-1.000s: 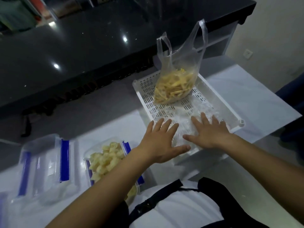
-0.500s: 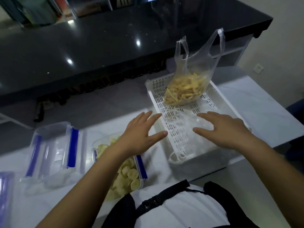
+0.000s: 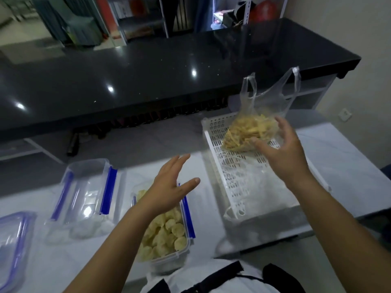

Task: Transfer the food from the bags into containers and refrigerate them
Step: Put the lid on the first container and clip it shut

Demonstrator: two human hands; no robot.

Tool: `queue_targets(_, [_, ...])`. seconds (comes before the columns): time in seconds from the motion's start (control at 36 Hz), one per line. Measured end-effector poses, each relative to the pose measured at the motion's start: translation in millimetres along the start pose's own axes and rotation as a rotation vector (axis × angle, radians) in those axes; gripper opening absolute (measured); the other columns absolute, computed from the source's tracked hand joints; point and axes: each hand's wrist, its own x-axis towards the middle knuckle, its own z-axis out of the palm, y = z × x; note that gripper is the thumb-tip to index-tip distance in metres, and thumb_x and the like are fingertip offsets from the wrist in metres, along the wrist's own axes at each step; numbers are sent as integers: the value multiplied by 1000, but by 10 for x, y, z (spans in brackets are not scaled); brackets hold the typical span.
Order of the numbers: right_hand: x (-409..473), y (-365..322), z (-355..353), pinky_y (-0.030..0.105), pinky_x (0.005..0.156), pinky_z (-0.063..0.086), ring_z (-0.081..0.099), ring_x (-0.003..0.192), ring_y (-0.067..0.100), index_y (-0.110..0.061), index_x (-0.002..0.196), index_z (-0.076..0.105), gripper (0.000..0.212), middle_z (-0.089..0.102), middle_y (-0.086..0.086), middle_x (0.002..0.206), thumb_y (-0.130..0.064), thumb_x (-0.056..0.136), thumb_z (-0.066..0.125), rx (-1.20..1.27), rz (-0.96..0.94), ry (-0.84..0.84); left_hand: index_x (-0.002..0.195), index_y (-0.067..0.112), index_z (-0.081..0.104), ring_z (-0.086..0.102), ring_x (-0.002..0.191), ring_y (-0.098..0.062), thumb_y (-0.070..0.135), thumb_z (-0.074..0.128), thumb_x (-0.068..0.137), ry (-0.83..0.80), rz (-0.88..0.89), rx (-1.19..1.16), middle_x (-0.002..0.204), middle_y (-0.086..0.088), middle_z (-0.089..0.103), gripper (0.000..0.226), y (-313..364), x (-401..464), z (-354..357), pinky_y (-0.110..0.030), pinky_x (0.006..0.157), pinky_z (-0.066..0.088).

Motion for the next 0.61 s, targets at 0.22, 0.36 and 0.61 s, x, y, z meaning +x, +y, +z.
queue_targets(0.22, [-533, -271, 301, 34, 95, 46, 50, 123, 4, -56, 141, 38, 71, 45, -20, 143, -63, 78, 70, 61, 2, -389, 154, 46, 21, 12, 154, -15, 64, 52, 93, 86, -102, 15, 167, 10, 15, 71, -139, -193, -54, -46, 121, 21])
queue_targets(0.36, [-1171, -71, 908, 7, 94, 31, 26, 108, -40, -55, 148, 29, 74, 22, -63, 121, -56, 86, 69, 117, 54, -727, 152, 44, 26, 22, 151, -20, 57, 56, 94, 298, -329, -126, 166, 6, 20, 67, -486, -674, 52, -52, 119, 29])
queue_targets(0.61, [-1545, 116, 1393, 0, 79, 42, 45, 112, -28, -54, 151, 19, 79, 43, -37, 139, -34, 93, 69, 291, 275, -859, 144, 45, 43, 56, 118, -1, 51, 58, 95, 492, -608, -752, 143, 11, 53, 52, -663, -1447, 397, -25, 87, 45])
